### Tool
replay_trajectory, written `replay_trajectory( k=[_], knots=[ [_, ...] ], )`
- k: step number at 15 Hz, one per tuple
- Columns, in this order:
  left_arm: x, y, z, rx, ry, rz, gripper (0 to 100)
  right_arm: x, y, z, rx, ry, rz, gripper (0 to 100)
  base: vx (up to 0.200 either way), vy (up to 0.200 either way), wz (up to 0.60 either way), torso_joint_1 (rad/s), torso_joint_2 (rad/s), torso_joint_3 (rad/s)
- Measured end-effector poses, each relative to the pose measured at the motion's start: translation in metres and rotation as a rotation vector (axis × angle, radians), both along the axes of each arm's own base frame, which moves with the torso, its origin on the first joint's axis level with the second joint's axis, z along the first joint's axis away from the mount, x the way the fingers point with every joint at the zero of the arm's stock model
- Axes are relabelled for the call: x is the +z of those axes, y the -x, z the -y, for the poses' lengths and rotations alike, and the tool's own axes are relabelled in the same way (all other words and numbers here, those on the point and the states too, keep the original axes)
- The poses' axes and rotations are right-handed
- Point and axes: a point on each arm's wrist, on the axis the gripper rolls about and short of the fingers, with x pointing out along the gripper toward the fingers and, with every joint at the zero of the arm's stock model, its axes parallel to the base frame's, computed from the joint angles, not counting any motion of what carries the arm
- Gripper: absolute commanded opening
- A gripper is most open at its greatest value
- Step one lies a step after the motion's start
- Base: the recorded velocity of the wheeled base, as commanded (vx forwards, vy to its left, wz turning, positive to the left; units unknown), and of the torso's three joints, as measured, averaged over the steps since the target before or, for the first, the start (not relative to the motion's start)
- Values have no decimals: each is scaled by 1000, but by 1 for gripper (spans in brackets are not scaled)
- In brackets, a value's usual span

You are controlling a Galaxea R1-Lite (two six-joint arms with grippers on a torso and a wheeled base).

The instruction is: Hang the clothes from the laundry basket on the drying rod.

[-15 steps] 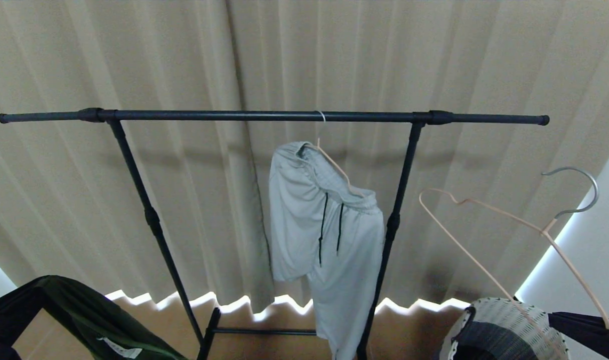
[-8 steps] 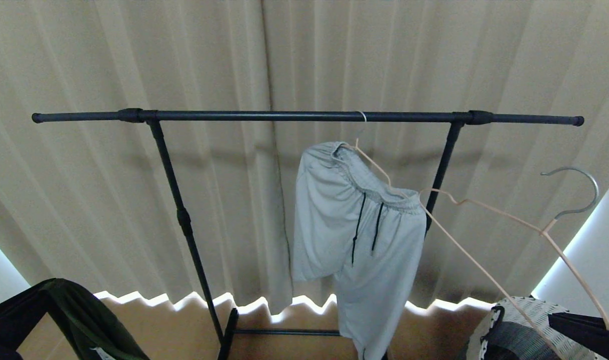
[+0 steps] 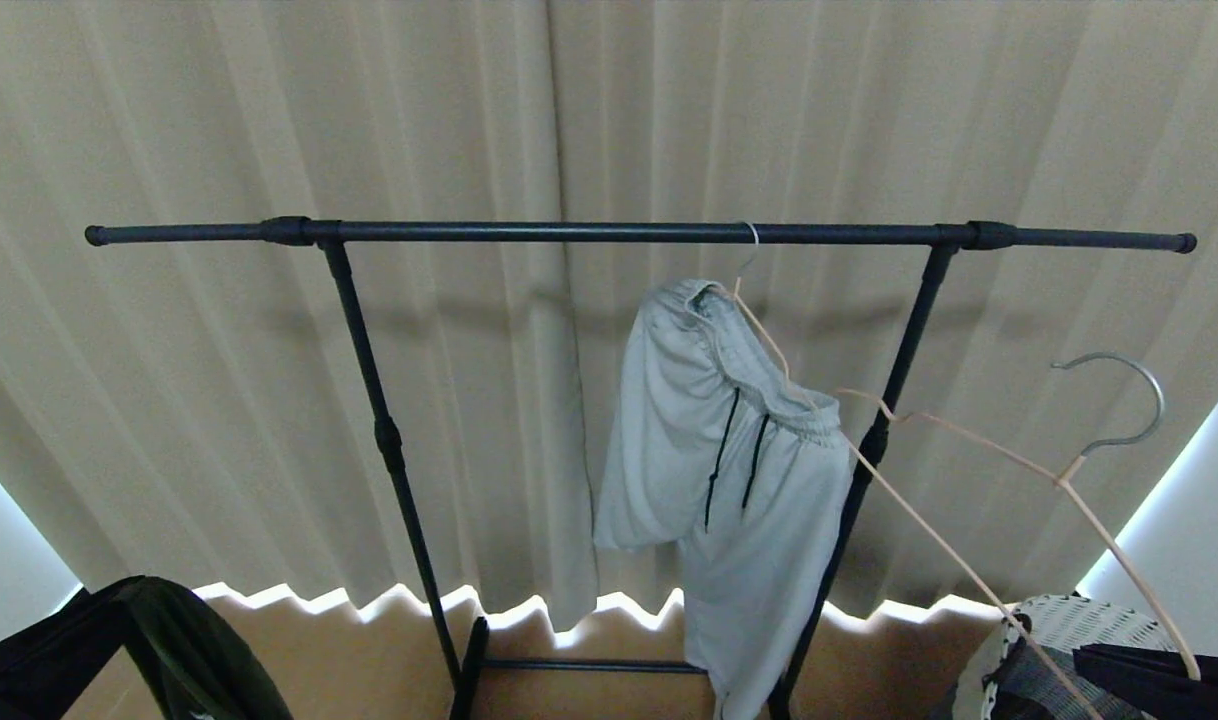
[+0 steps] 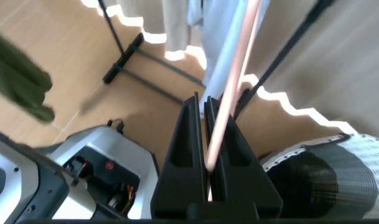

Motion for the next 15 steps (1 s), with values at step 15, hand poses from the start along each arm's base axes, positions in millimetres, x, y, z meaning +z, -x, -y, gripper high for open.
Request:
replay_trajectory(
  k=[15],
  knots=[
    [35,-67,28,-49,-89,-63,0,31,-23,-44,320,-50,161,0,0,0,0,0,0,0]
  ],
)
